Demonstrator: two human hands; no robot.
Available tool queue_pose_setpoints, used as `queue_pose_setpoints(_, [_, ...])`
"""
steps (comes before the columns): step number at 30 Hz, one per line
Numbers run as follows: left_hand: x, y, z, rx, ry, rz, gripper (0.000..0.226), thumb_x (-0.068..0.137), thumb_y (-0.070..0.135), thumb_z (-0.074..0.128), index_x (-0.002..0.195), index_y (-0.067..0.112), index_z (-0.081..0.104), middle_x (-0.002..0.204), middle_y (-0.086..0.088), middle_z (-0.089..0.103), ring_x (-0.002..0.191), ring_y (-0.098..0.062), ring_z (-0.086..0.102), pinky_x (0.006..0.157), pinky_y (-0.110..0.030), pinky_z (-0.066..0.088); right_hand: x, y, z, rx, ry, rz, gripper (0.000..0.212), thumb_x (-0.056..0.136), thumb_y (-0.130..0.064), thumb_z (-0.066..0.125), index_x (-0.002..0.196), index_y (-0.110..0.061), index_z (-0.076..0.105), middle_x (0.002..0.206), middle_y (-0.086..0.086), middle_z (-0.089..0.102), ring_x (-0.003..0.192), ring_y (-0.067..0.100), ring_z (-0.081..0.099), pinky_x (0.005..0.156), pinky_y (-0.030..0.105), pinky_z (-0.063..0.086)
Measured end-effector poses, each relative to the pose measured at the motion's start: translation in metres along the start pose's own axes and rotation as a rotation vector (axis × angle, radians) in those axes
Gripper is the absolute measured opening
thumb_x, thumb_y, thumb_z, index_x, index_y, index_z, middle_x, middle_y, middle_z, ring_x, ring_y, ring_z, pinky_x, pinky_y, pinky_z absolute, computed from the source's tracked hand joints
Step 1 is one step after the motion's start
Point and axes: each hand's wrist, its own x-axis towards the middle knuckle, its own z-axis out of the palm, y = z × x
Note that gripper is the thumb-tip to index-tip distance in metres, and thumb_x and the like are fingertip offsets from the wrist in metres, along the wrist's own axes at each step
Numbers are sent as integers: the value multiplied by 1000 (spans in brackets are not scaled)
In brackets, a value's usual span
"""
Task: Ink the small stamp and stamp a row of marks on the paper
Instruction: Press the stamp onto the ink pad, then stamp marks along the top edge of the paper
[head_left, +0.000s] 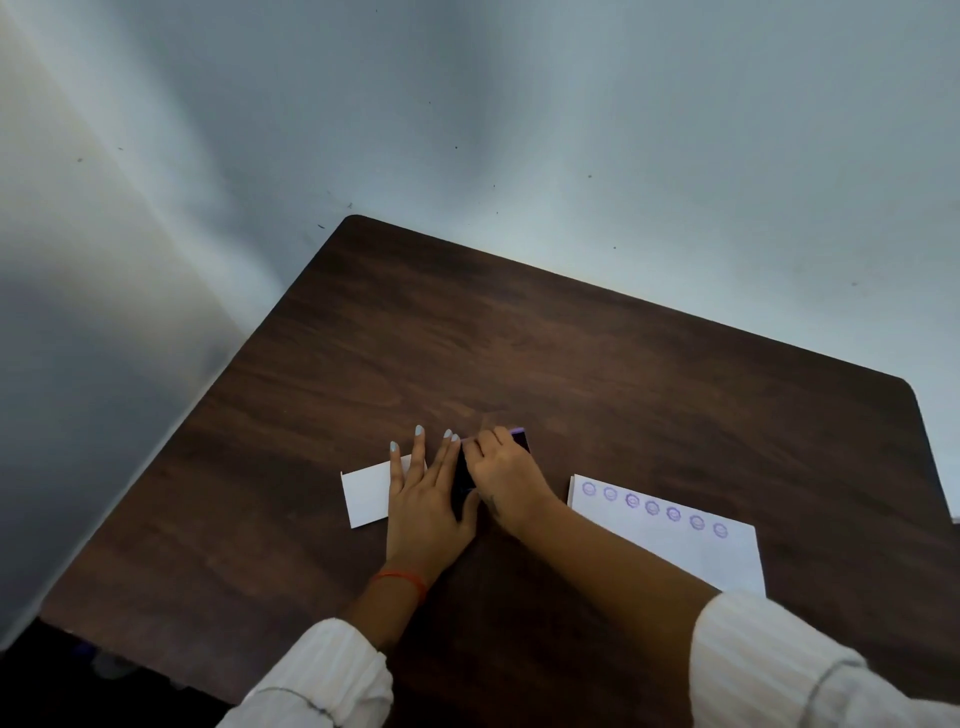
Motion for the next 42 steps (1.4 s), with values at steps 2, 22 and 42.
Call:
queue_pose_setpoints(2, [0,0,-1,1,14,1,66,86,46,48,142,19,27,152,-2,29,143,-21,-3,115,-45,-12,1,4,-3,53,-8,13,42,83,-6,60,122,2,45,125,24,54,118,36,47,101,42,40])
queue_pose_setpoints(22, [-1,-2,-5,65,30,20,74,81,58,30,140,13,33,146,-10,41,142,-31,20,117,-52,0,-137,24,-37,2582,482,979,23,64,0,70,86,3,72,91,16,75,83,20,72,66,28,61])
queue_pose_setpoints(42, [7,191,41,-98,-145,591,56,79,48,63,124,15,56,133,-6,58,131,-28,43,114,-50,5,-268,75,-16,2589,1171,1136,20,87,-1,49,84,5,68,80,18,74,67,20,72,57,26,60])
